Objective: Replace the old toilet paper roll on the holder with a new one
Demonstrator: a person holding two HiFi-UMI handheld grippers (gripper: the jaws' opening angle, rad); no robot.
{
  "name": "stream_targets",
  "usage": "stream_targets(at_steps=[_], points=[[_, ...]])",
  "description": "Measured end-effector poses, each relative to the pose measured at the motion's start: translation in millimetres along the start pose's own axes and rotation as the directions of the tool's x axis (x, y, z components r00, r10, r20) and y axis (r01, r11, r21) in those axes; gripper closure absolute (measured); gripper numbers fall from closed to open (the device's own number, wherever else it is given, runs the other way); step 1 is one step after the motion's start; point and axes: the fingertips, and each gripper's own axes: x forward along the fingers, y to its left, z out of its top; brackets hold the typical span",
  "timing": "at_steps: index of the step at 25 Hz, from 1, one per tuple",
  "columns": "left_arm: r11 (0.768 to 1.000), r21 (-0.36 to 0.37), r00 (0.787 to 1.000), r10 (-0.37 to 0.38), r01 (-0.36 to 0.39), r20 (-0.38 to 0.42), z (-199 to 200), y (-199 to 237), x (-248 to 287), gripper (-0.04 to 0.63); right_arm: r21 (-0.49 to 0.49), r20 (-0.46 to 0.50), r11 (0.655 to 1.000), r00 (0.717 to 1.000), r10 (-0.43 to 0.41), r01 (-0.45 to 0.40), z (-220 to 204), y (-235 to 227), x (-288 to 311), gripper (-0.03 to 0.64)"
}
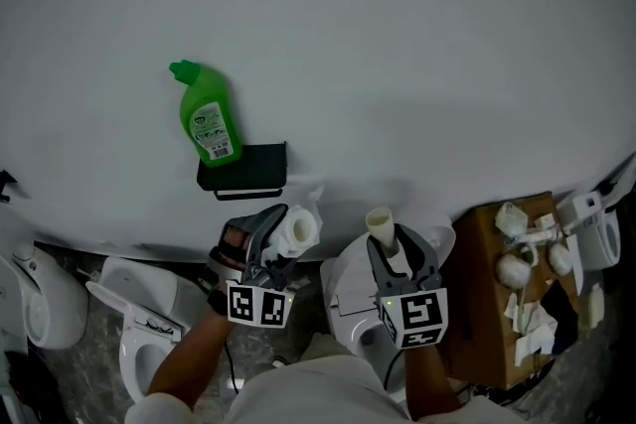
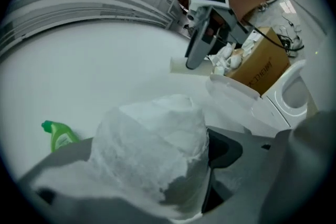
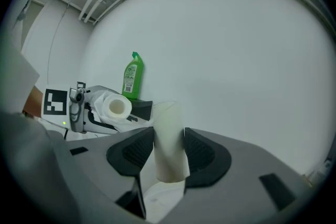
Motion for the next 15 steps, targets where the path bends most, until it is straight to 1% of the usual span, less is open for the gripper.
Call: stream_targets(at_steps=[3,5,7,9,13,15], points=[[0.994,0.098,0.998,-0.045,0.049,-0.043,-7.5,-16.5,23.0,0.239,-0.008,-0.023,1.0,1.0,-0.006,0.005,-9.6,-4.7,-2.4,0.432],[0.982,0.172,0.995,-0.07,0.08,-0.065,-10.9,-26.0,35.7,0.239,-0.003,-0.035,1.0,0.999,-0.009,0.008,-15.4,-8.1,-3.7,0.433],[0.962,0.252,0.993,-0.086,0.104,-0.081,-12.4,-33.5,46.8,0.239,0.002,-0.047,1.0,0.999,-0.005,0.005,-21.3,-10.0,-2.9,0.432],[0.942,0.318,0.992,-0.085,0.109,-0.09,-11.9,-36.3,56.0,0.239,0.007,-0.061,1.0,0.998,0.005,-0.005,-27.1,-10.5,-1.3,0.432],[0.913,0.396,0.991,-0.057,0.101,-0.12,-19.7,-29.1,71.1,0.239,0.018,-0.075,0.999,0.997,0.034,-0.033,-33.4,-7.6,6.9,0.431],[0.885,0.453,0.991,-0.056,0.107,-0.124,-20.7,-29.8,76.4,0.239,0.021,-0.076,0.999,0.996,0.047,-0.046,-35.1,-6.4,12.2,0.431]])
